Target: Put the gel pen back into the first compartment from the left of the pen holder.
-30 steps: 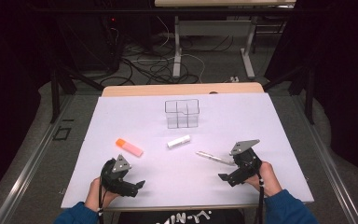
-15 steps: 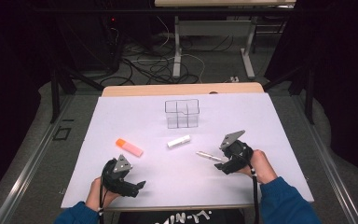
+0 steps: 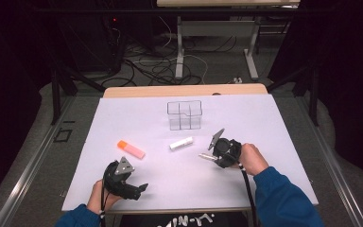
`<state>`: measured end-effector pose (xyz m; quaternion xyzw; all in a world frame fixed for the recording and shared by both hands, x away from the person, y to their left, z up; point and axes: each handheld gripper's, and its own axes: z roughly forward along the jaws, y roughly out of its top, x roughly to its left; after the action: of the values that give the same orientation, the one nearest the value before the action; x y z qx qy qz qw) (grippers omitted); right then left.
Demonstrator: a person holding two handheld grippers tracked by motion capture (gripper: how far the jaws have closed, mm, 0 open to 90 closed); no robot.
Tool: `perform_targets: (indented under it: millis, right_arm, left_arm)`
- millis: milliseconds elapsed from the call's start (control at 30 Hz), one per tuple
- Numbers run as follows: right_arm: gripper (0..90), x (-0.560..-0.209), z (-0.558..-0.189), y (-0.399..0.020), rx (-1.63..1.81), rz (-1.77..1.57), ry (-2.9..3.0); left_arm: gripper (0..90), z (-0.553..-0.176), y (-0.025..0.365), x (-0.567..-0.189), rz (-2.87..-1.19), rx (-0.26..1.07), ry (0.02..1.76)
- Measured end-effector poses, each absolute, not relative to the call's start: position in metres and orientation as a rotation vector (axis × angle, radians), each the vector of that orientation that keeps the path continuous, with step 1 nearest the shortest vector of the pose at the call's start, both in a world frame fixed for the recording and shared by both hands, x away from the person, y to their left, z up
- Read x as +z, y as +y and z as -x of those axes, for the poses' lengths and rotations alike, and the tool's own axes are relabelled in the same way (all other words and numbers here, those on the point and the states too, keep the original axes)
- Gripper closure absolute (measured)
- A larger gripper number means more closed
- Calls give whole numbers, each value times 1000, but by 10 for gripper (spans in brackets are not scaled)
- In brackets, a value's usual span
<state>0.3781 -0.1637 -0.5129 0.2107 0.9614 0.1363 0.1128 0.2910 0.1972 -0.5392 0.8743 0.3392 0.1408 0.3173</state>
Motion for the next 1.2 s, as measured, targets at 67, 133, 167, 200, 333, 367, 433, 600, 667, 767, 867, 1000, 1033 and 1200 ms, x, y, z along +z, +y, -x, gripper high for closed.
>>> perform_targets:
  millis: [67,133,167,200,333,367,433,600,667,767,867,1000,1033,1200]
  right_arm:
    - [692,-516,-384,-161,360,-604,2834]
    - [697,-516,-387,-160,356,-599,2854]
    - [712,-518,-389,-159,342,-619,2869]
    - [712,-519,-391,-158,339,-622,2886]
    - [722,-522,-394,-156,310,-626,2905]
    - [724,-524,-395,-155,304,-631,2913]
    - [737,-526,-397,-154,287,-610,2921]
    - [776,-527,-400,-153,282,-624,2946]
    - [785,-527,-399,-154,291,-641,2949]
    - [792,-527,-400,-157,323,-675,2947]
    - [792,-526,-399,-160,355,-686,2934]
    - [793,-523,-396,-164,447,-746,2923]
    - [793,-523,-394,-164,480,-773,2914]
    - [793,-517,-389,-167,539,-776,2886]
  left_arm:
    - [53,-291,197,-540,-2301,368,891]
    - [53,-292,198,-539,-2316,357,888]
    - [53,-292,198,-538,-2328,344,886]
    - [53,-292,197,-540,-2311,363,890]
    - [53,-292,196,-540,-2310,357,892]
    - [53,-292,196,-541,-2311,357,892]
    - [53,-292,196,-541,-2311,358,893]
    - [53,-292,196,-541,-2316,358,884]
    - [53,-292,196,-541,-2317,359,883]
    - [53,-292,196,-541,-2319,362,884]
    - [54,-292,196,-541,-2317,362,887]
    - [54,-292,196,-541,-2316,362,887]
    - [54,-291,196,-541,-2312,362,888]
    - [54,-291,196,-540,-2310,360,884]
